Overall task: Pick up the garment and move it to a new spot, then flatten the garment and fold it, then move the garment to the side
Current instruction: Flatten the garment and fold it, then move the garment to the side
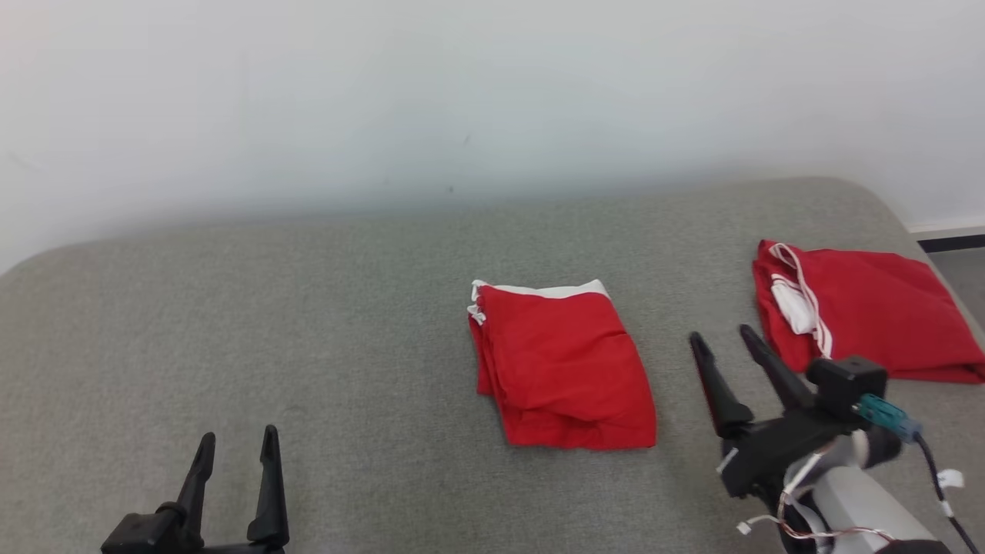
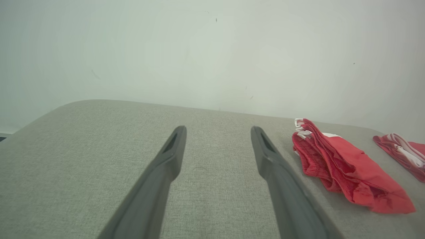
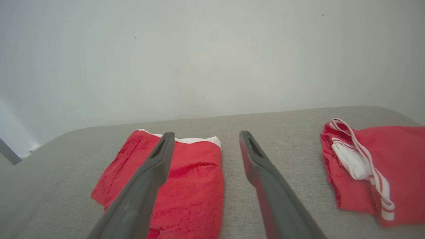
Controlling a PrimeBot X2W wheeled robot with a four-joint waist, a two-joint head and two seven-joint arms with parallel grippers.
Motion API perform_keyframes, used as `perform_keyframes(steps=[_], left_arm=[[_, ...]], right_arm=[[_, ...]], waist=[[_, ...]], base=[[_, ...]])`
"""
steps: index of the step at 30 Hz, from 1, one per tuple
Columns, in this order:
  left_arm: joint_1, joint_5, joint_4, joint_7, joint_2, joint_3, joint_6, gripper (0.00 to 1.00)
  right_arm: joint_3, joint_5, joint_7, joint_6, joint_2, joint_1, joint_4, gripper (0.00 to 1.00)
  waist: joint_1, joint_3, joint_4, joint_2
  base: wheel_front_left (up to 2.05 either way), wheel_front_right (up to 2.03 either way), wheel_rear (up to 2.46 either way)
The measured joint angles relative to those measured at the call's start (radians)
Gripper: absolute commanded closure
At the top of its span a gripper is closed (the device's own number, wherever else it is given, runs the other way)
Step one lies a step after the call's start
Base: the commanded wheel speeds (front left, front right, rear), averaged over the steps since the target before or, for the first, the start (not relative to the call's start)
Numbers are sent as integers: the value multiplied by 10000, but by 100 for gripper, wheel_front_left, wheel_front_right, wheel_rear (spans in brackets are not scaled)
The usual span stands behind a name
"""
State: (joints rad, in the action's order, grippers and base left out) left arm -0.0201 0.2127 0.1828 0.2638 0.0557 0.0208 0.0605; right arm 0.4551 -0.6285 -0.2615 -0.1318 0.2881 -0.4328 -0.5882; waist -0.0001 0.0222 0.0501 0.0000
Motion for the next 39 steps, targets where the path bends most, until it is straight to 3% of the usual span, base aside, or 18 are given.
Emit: perform_keyframes(steps=[9,39], left_arm=[[58,-2,130,0,25,430,-52,0],[689,161,763,0,82,1206,-307,0]], right_arm=[[-1409,1149,111,0,96,848,-81,0],[-2144,1732,773,0,127,1863,658,0]], waist=[[0,395,475,0],[1,745,542,0]], base=[[0,0,0],[0,0,0]])
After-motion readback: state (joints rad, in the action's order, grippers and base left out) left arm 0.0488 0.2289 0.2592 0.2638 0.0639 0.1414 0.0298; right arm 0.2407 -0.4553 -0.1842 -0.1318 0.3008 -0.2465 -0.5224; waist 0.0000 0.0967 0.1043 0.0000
